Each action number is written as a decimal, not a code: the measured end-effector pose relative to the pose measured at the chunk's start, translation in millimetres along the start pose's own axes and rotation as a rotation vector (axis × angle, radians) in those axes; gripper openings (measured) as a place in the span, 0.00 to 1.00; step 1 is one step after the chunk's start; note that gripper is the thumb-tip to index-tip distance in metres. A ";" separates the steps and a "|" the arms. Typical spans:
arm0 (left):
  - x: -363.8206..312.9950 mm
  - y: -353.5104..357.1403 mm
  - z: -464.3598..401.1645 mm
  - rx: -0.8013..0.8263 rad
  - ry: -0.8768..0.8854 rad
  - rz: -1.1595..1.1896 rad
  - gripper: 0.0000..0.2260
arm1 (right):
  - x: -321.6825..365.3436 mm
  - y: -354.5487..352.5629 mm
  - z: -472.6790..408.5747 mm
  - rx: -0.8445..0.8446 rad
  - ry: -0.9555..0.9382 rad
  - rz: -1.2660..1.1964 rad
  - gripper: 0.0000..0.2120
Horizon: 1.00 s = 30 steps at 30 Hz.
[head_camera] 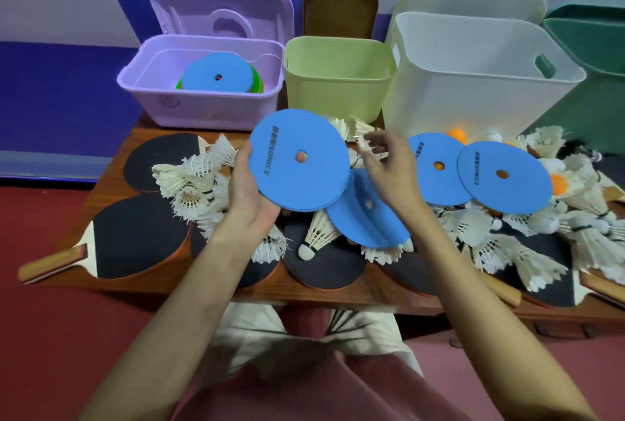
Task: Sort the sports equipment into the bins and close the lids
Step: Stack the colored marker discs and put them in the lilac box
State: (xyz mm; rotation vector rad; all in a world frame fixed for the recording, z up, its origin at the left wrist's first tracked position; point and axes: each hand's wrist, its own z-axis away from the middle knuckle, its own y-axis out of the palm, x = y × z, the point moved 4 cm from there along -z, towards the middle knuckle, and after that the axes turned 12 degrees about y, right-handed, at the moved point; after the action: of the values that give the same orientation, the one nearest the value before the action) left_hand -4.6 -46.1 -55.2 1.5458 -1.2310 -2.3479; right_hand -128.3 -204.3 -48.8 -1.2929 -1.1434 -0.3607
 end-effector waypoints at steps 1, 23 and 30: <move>0.9 -2.5 1.3 -0.009 -0.002 0.013 0.18 | -12.9 -4.2 -1.1 0.006 0.023 0.121 0.13; -6.9 -16.5 12.4 -0.066 0.080 -0.022 0.18 | -44.0 -24.2 -20.5 0.200 0.063 0.409 0.17; -15.1 -15.8 3.7 -0.077 0.116 -0.009 0.16 | 7.1 -62.2 -3.0 0.151 -0.155 -0.236 0.05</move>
State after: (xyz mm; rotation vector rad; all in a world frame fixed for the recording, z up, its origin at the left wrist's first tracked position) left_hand 5.4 -26.3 -53.7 1.6397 -1.0985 -2.2468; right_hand -171.4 -223.6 -7.7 -1.0705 -1.4330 -0.3445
